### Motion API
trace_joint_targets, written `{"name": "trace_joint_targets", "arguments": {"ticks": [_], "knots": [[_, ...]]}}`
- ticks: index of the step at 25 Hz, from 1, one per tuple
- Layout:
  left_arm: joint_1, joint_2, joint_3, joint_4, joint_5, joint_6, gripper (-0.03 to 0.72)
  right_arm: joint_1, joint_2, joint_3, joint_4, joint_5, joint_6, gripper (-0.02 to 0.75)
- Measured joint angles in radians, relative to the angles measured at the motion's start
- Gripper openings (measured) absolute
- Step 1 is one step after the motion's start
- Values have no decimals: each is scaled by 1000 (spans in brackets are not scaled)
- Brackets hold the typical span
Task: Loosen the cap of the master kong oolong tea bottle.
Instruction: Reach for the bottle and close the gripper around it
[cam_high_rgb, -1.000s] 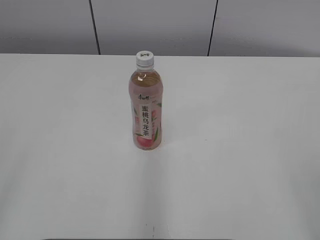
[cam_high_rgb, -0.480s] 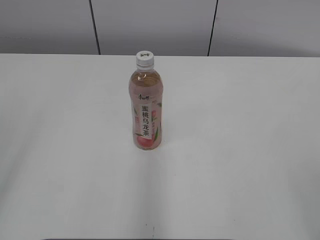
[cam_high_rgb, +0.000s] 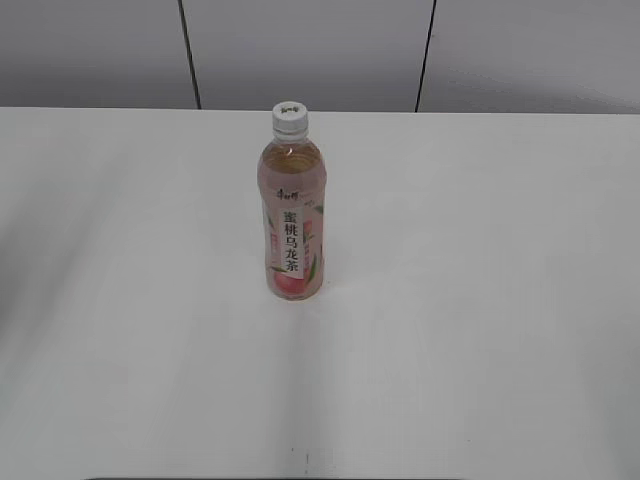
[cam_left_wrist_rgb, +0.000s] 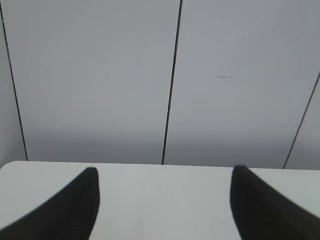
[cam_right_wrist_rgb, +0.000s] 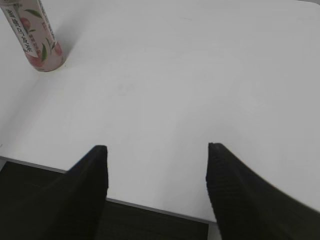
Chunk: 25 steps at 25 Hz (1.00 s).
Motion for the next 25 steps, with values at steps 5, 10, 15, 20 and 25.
{"name": "trace_joint_targets", "arguments": {"ticks": [5,10,15,20,25], "knots": [[0,208,20,-8,-199,0,496,0,0,0,-1,0,0,469],[-7,379,111,-32,-467,0,496,0,0,0,-1,0,0,469],[-9,557,204,-8,-740,-5,496,0,0,0,-1,0,0,469],[-9,737,229,159,-931,-59,496,0,0,0,-1,0,0,469],[-9,860,229,298,-1110,-80,496,0,0,0,-1,0,0,469]]}}
